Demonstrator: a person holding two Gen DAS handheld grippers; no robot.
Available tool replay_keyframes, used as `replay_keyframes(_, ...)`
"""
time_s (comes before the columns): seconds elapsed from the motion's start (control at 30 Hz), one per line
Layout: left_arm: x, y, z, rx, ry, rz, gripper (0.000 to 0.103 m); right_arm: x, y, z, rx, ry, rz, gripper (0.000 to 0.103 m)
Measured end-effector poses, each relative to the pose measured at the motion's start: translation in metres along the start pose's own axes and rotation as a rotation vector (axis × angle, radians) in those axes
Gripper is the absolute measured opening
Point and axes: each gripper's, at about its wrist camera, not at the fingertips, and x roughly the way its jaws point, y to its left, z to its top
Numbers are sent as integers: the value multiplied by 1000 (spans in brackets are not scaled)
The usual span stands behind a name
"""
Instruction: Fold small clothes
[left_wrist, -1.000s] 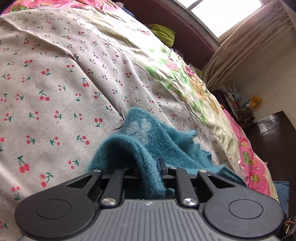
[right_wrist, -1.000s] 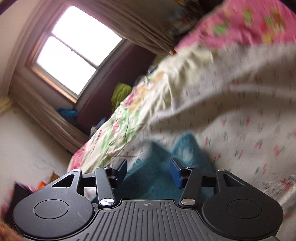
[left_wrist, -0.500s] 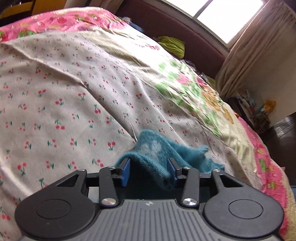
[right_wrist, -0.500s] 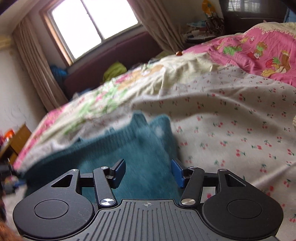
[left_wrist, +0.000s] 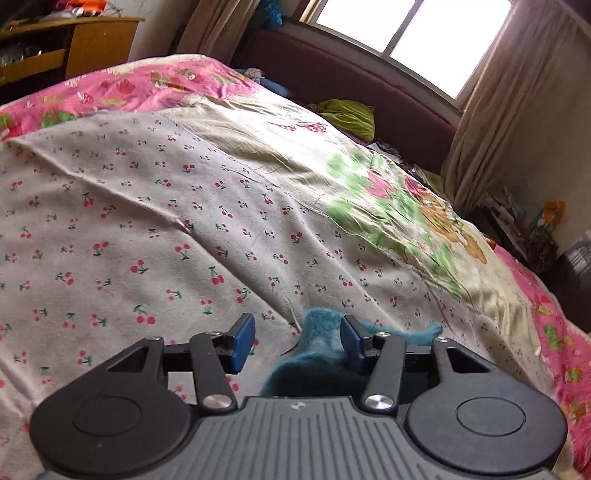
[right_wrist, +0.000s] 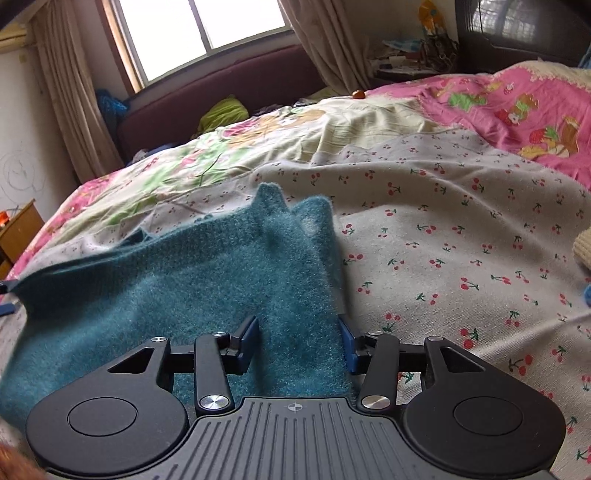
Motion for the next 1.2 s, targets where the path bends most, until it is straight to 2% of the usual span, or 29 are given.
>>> replay_keyframes(0.07, -8, 1, -1, 17, -24, 9, 64, 0, 0, 0, 1, 2, -2, 46)
replay_keyframes(0.2, -15, 4, 8, -15, -61, 5, 67, 0, 1, 0, 1, 4, -3, 46)
replay_keyframes(0.3, -12, -7, 1, 50, -25, -28, 67, -1, -4, -1, 23, 11, 8, 46)
replay_keyframes(0.4, -7, -20, -21, 152, 20, -43, 67, -1, -10, -2, 51, 30, 28, 46)
replay_keyframes(0.47, -1, -21, -35, 186, 60, -47, 67, 0, -12, -4, 48, 39, 31, 45)
replay_keyframes(0.57, 17, -21, -52, 231, 136, -2, 69, -3, -13, -7, 49, 38, 18, 32)
replay_keyframes(0.63, 21, -19, -57, 227, 127, 9, 74, -9, -14, -9, 53, 28, 16, 23)
replay_keyframes(0.7, 22, -20, -54, 195, 132, -3, 74, -14, -17, -10, 82, 14, 20, 18)
replay_keyframes(0.77, 21, -25, -53, 200, 123, -8, 73, -14, -17, -9, 85, 14, 22, 18)
replay_keyframes(0.83, 20, -31, -55, 239, 111, -7, 73, -11, -15, -7, 60, 29, 21, 26)
replay_keyframes(0.93, 19, -31, -58, 261, 105, -6, 73, -11, -8, 5, 10, 2, 15, 30)
replay_keyframes(0.97, 19, -29, -57, 250, 107, -10, 73, -8, -5, 11, -11, -15, 8, 33)
replay_keyframes(1.0, 19, -27, -56, 240, 109, -13, 73, -3, -3, 18, -25, -21, 9, 43)
replay_keyframes(1.03, 19, -26, -55, 236, 111, -14, 73, 4, -1, 25, -37, -20, 15, 48)
replay_keyframes(1.17, 20, -30, -55, 248, 115, -5, 73, 35, 10, 47, -82, -18, 15, 47)
replay_keyframes(1.2, 20, -30, -54, 247, 116, -3, 73, 41, 12, 49, -78, -13, 6, 40)
